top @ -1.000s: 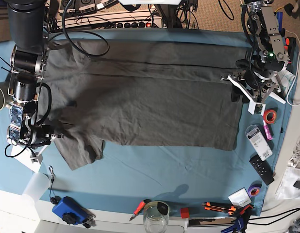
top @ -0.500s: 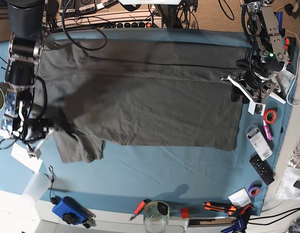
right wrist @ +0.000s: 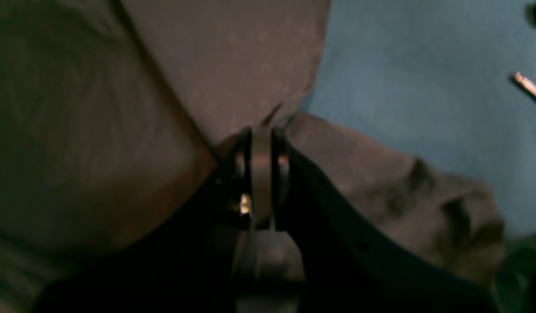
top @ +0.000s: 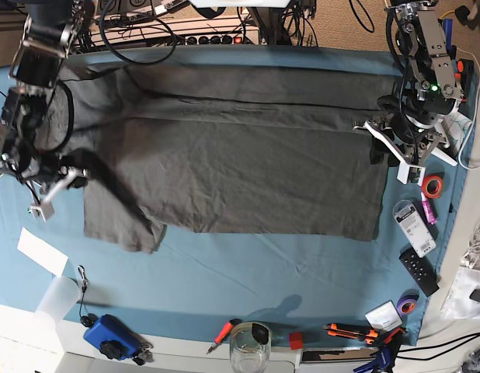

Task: Fold the T-shirt properly
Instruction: 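Grasp the shirt's sleeve corner with the right gripper and tuck it inward, then lower the left gripper to the shirt's hem corner and grasp it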

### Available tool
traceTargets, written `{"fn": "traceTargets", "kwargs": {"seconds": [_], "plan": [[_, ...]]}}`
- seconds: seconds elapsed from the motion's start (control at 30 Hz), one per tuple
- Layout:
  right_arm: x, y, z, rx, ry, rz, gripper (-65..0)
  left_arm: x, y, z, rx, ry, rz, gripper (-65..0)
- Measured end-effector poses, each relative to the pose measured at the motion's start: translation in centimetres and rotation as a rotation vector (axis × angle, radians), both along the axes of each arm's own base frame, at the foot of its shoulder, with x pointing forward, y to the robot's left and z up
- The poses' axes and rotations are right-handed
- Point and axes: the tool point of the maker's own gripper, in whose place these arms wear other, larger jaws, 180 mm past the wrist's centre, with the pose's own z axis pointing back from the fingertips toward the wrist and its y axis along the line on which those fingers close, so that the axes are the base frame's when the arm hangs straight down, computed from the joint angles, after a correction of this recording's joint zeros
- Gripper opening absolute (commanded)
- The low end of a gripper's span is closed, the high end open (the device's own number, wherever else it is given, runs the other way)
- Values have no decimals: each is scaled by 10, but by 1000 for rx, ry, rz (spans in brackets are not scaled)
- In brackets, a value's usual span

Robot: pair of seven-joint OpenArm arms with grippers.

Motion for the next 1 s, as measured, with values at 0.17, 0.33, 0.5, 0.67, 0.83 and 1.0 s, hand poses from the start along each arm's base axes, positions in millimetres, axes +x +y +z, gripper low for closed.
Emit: {"fn": "traceTargets", "kwargs": {"seconds": [0.17,0.33,0.5,0.67,0.83,1.0], "plan": [[-31,10,-15,43,39,39,-650,0,0,0,0,0,0,-430],[-45,17,-21,52,60,63,-650,0,0,0,0,0,0,-430],[-40,24,-10,38,18,132,-650,0,0,0,0,0,0,-430],[-42,26,-9,29,25,157,-517,0,0,0,0,0,0,-430],[-43,26,-9,28,27,159,-394,0,0,0,0,0,0,-430],[-29,34,22,-19,-68,195,-395,0,0,0,1,0,0,-430]]}}
